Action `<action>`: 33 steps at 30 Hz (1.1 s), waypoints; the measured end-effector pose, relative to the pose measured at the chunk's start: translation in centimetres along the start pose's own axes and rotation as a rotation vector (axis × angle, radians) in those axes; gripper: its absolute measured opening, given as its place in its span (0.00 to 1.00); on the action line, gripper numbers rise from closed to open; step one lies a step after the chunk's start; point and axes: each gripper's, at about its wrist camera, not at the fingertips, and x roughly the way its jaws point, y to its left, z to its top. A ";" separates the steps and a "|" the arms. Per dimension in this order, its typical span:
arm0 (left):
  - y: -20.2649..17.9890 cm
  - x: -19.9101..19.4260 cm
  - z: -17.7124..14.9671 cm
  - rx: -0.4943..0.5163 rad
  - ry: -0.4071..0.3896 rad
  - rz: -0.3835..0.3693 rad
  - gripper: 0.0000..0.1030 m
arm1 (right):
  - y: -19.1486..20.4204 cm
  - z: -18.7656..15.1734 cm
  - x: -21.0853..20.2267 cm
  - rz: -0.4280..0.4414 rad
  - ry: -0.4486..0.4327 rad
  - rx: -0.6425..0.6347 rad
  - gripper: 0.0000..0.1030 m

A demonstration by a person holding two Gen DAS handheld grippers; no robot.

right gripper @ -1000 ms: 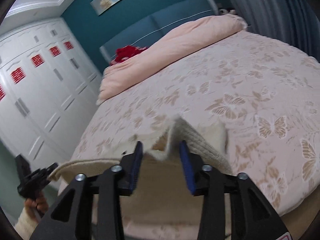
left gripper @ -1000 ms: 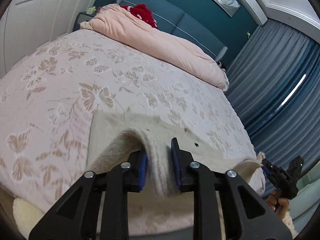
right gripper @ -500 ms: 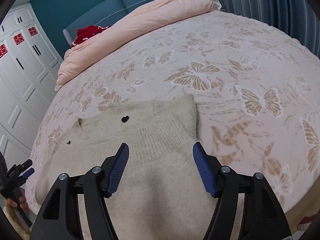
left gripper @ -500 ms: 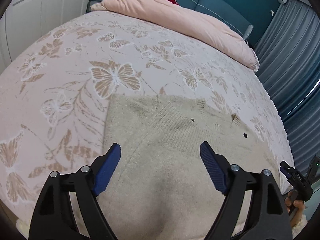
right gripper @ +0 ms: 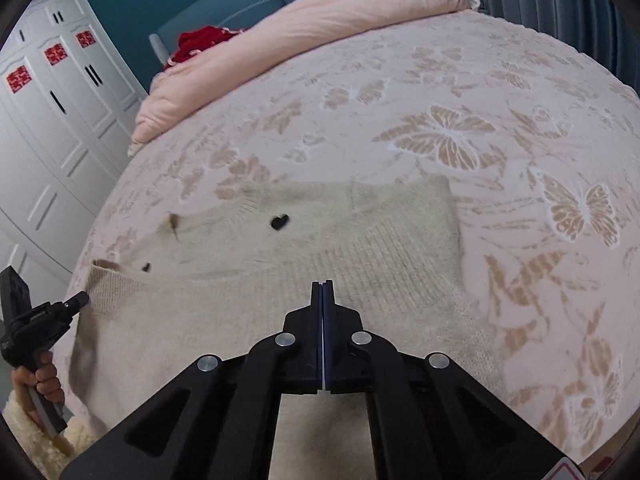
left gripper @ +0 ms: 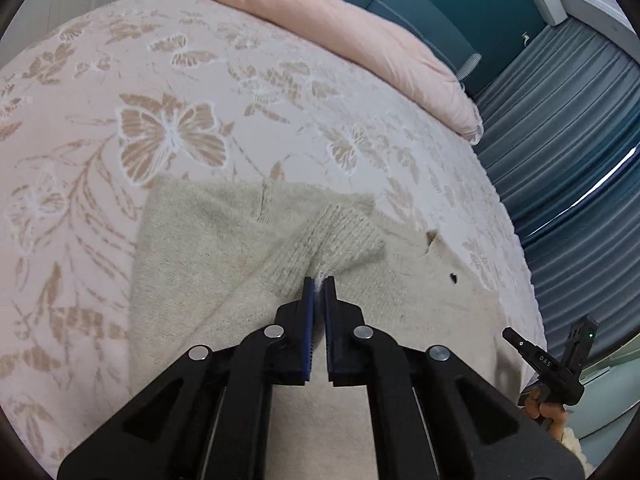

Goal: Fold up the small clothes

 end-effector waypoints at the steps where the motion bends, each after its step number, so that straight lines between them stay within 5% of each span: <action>1: -0.4 -1.2 0.4 0.007 -0.028 -0.012 0.03 | 0.6 0.5 -1.1 0.011 -0.033 -0.012 0.01; 3: -1.0 -2.7 1.2 0.016 -0.060 -0.008 0.03 | 1.0 1.6 -2.3 -0.018 -0.077 -0.028 0.04; 5: -0.9 -2.5 1.6 0.008 -0.044 -0.012 0.03 | 0.4 2.5 -1.3 -0.067 -0.054 -0.043 0.44; 6: -0.7 -2.1 1.6 0.010 -0.035 0.005 0.03 | -0.1 2.6 -0.4 -0.114 -0.038 -0.041 0.50; 12: 1.7 1.3 0.4 -0.075 0.044 0.055 0.05 | -2.0 1.3 4.1 -0.136 0.090 -0.053 0.50; 17: 2.4 3.7 -0.3 -0.101 0.094 0.141 0.34 | -1.0 1.2 4.3 -0.189 0.088 -0.120 0.47; 22: 2.0 4.3 0.5 -0.090 0.051 0.158 0.50 | -1.7 1.9 4.4 -0.190 0.074 -0.084 0.62; 25: 2.3 5.4 0.6 -0.094 0.078 0.179 0.49 | -2.0 1.4 5.7 -0.225 0.099 -0.099 0.64; 27: 2.3 5.3 0.6 -0.096 0.080 0.166 0.34 | -2.1 1.3 5.6 -0.213 0.092 -0.090 0.55; 28: 2.2 5.1 0.6 -0.085 0.087 0.138 0.03 | -2.1 1.3 5.4 -0.173 0.095 -0.082 0.18; 29: 2.1 4.8 0.6 -0.080 0.087 0.116 0.04 | -2.2 1.3 5.3 -0.129 0.109 -0.071 0.07; 33: 0.5 0.6 0.8 -0.052 -0.004 0.052 0.04 | -1.5 2.1 0.7 0.008 -0.002 -0.008 0.06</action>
